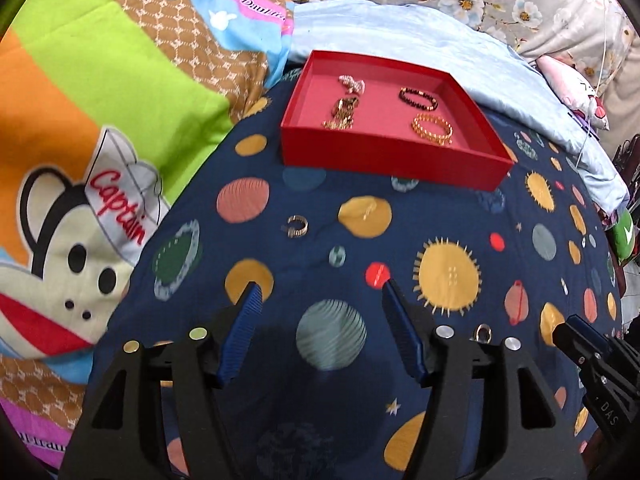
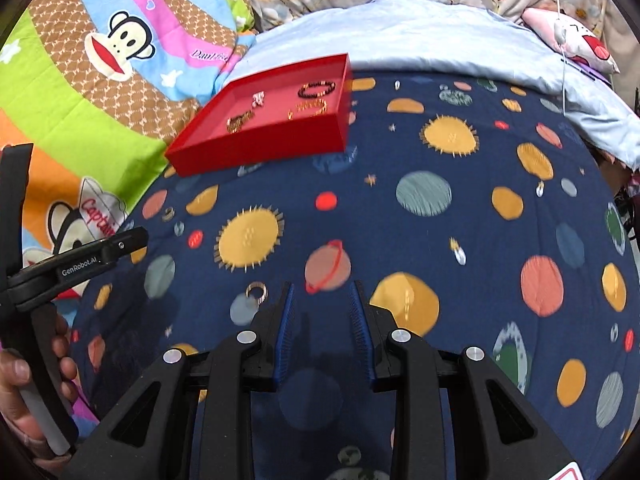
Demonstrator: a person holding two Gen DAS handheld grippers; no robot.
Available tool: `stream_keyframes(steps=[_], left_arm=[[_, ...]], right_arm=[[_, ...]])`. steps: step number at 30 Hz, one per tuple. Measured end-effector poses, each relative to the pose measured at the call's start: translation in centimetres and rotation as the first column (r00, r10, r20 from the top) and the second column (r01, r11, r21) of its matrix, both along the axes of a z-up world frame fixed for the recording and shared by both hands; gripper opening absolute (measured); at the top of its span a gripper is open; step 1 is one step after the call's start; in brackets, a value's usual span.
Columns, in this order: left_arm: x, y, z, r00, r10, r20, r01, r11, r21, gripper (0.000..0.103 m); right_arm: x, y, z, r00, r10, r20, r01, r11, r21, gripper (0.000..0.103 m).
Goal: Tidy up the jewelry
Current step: 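Withdraw both grippers from the tray and grasp the small gold ring with the right gripper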
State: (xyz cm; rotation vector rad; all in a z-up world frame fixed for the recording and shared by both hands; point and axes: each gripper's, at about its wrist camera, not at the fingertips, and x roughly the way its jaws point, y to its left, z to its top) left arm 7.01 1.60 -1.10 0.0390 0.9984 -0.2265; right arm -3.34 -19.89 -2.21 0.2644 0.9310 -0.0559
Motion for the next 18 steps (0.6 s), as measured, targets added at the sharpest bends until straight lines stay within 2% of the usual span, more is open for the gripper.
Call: stream_keyframes(steps=[7,18], left_arm=[[-1.8,0.5,-0.8,1.0,-0.007,-0.009,0.007,1.0,0.024,0.063],[-2.2,2.9,-1.8,0.999,0.035,-0.03,-0.033,0.998,0.048,0.064]], right_arm=[[-0.6,1.9,-1.3,0.999,0.048,-0.025,-0.048,0.999,0.015,0.028],[1.3,4.6,-2.9,0.993,0.108,-0.048,-0.108,0.994,0.018,0.028]])
